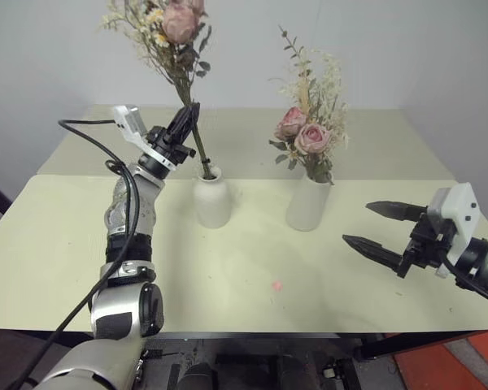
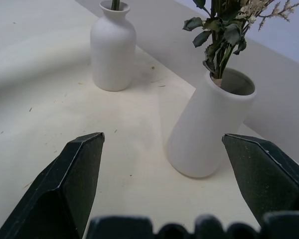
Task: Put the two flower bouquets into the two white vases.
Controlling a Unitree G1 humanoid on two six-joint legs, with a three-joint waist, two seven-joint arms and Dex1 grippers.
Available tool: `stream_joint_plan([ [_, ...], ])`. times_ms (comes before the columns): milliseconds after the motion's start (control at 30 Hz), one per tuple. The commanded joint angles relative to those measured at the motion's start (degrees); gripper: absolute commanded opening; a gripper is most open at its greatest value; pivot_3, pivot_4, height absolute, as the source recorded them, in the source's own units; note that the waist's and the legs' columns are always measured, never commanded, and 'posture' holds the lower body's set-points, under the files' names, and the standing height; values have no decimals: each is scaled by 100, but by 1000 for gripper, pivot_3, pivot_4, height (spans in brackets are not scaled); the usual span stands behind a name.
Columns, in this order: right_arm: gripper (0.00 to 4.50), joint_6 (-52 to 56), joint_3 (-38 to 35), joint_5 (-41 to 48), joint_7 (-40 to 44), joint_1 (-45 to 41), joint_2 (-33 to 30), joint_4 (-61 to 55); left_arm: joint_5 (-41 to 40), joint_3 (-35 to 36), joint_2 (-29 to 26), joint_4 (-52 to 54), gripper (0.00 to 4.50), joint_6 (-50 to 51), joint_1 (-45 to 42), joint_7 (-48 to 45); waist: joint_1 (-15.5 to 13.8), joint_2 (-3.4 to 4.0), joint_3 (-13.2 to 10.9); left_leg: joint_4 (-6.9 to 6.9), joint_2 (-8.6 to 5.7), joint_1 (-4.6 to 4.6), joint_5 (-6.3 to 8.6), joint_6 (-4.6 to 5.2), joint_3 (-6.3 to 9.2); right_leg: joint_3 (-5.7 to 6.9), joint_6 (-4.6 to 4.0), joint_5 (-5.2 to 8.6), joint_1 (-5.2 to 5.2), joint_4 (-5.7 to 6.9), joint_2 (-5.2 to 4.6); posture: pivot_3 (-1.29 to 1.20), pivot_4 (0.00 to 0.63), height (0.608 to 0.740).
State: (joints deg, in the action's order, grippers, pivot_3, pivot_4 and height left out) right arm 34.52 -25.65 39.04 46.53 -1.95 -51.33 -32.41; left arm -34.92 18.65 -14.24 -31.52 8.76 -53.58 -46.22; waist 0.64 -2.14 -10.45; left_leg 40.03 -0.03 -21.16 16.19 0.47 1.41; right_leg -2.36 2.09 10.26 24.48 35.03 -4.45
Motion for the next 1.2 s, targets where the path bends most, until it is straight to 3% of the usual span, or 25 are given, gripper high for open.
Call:
stream_joint_plan([
  [33, 4500, -194, -141, -29, 3, -113, -25, -16, 261, -232, -70, 346, 112, -245, 15, -97, 0, 0, 0, 0, 0, 0, 0, 1, 0, 0, 0, 0, 0, -1, 0, 0, 150, 740],
  [200, 4500, -239, -109, -95, 18, -59, -3, 5, 583, -550, -193, 455, 112, -506, 296, -438, 13, 1, 0, -4, 0, 4, 1, 1, -2, -3, 0, 0, -2, -1, 0, 0, 150, 740],
  [500, 4500, -260, -36, -171, 45, -116, -6, 102, 659, -571, -244, 600, 2932, -779, 491, -473, -3, 0, 0, -3, 1, 2, 2, 3, -1, 0, 1, 0, -4, -4, 0, 0, 150, 740],
  [667, 4500, -300, -16, -229, 82, -123, -28, 127, 546, -638, -726, 1330, 4469, -264, 878, -719, 39, 2, 1, -4, 4, 5, 2, 3, -2, -3, 1, 0, -4, -2, 1, 0, 150, 740],
  [933, 4500, -386, 111, -341, 152, -250, -26, 306, 84, -432, -1940, 2872, 4469, 846, 1908, -1031, 18, 3, 1, -7, 7, 9, 2, 3, -1, -2, 3, 1, -5, -1, 1, 0, 150, 740],
  [1200, 4500, -406, -42, -347, 362, -232, -112, 532, -271, 387, -3172, 4087, 4469, 1355, 3151, -1281, 15, 4, 0, -12, 10, 10, 2, 3, -3, 0, 3, 3, -3, -2, 1, 0, 150, 740],
])
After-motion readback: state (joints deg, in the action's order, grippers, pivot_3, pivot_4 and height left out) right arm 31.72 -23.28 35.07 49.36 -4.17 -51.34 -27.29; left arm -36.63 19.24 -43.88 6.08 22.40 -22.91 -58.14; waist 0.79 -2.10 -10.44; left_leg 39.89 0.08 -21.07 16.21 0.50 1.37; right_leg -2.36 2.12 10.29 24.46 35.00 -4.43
